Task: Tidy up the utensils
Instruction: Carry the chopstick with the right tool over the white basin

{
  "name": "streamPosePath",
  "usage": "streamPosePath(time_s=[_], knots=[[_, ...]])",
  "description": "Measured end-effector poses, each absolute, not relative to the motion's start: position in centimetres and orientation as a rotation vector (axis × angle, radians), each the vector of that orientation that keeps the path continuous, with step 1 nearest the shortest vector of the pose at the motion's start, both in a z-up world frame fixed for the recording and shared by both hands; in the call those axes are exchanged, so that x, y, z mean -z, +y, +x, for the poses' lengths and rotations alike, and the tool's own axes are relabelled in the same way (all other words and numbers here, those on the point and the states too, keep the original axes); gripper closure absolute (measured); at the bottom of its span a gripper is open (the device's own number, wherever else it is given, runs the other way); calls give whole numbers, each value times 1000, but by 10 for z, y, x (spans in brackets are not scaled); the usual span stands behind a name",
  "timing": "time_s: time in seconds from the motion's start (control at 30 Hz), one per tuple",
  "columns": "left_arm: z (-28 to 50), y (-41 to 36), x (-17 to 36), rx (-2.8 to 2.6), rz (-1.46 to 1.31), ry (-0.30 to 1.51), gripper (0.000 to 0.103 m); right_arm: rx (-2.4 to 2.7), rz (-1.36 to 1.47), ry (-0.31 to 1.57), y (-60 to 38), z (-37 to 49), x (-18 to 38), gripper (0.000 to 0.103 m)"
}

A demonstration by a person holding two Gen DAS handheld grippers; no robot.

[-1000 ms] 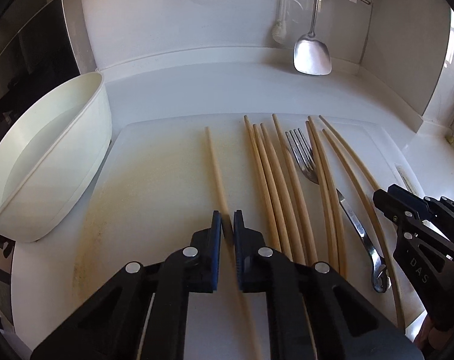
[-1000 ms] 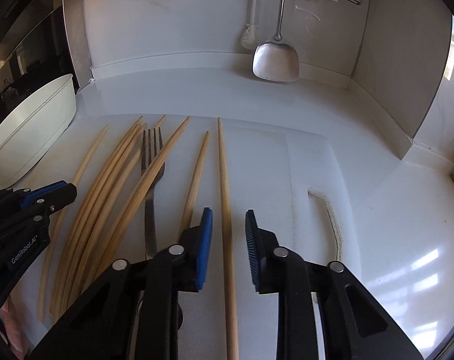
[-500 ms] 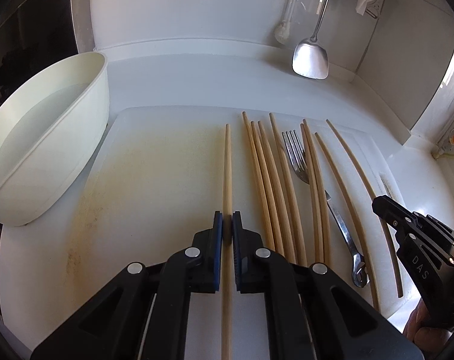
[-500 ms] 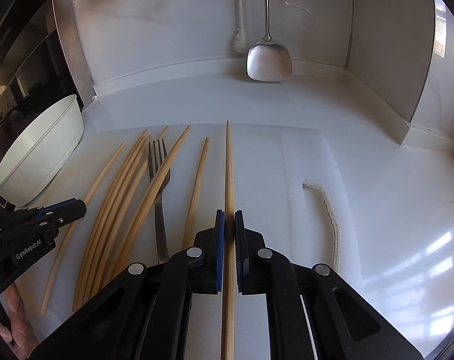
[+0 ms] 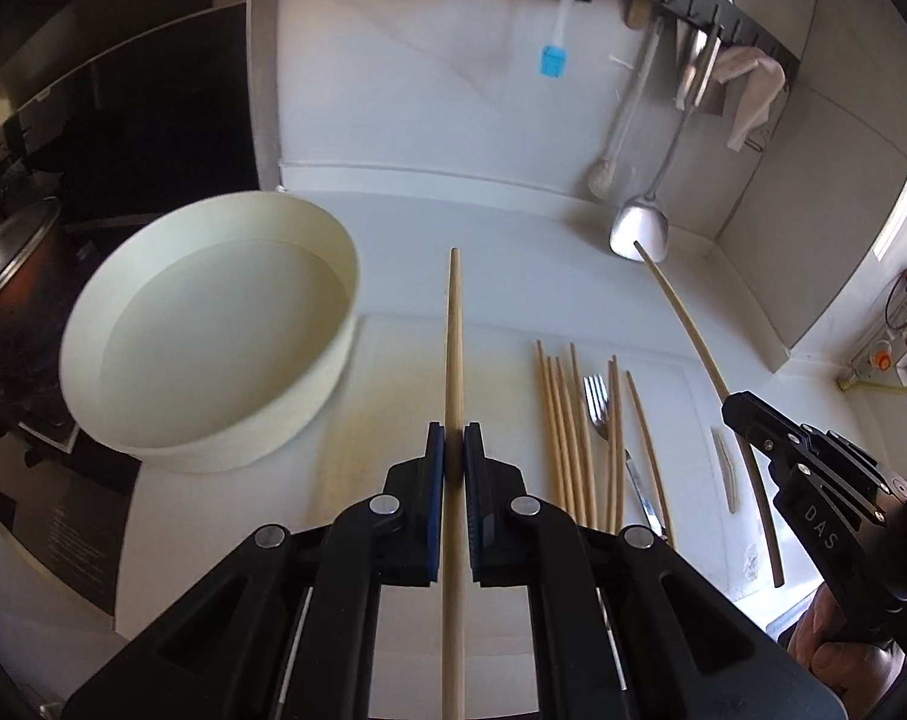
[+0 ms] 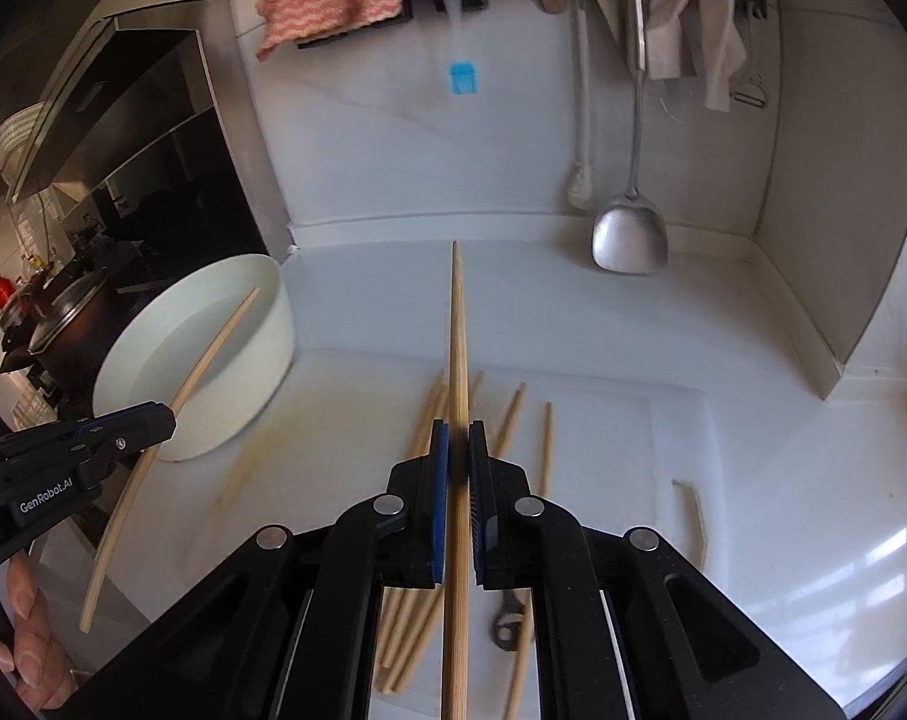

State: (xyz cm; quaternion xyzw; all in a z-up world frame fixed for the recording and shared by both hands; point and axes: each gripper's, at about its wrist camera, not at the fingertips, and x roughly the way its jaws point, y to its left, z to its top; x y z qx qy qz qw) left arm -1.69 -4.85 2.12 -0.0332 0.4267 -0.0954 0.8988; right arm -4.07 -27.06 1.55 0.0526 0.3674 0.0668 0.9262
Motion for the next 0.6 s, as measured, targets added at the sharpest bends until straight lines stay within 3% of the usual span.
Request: streamPosePath(time_s=[0.33,0.6], knots=[[30,94,-44,90,-99,844,96,-244,133,730,-137,11,-43,97],[98,165,-22,181,-123,907,96,-211,211,788,-43,68,-28,97]])
